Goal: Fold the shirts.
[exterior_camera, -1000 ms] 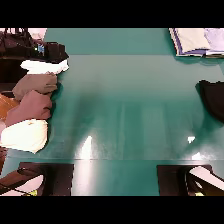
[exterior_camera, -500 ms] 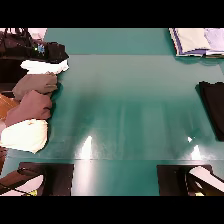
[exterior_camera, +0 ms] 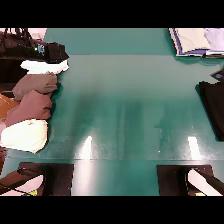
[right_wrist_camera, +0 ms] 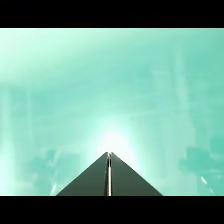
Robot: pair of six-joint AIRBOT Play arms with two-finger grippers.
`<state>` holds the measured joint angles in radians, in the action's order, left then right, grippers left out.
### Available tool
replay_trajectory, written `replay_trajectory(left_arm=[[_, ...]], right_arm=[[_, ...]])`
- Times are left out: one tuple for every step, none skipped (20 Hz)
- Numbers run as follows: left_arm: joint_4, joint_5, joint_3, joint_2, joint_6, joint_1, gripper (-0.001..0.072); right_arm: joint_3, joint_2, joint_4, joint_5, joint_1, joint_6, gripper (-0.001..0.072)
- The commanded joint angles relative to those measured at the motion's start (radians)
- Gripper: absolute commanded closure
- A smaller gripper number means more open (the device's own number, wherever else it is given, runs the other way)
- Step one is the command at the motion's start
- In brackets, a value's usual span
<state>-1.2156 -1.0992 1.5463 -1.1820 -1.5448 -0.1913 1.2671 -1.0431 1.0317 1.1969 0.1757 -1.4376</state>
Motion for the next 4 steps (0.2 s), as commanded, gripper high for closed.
replay_trajectory(left_arm=[[0.000, 0.018, 0.000, 0.000, 0.000, 0.000, 0.0683], [0.000, 0.018, 0.000, 0.000, 0.000, 0.000, 0.0683], [0.000, 0.018, 0.000, 0.000, 0.000, 0.000, 0.0684], [0.000, 0.018, 0.000, 0.000, 0.000, 0.000, 0.0683]], right_arm=[[0.003, 0.023, -0.008, -0.074, -0.203, 0.003, 0.0694], [0.003, 0.022, -0.008, -0.073, -0.227, 0.003, 0.0694], [0.003, 0.022, -0.008, -0.067, -0.241, 0.003, 0.0694], [0.003, 0.022, -0.010, -0.065, -0.249, 0.003, 0.0694]])
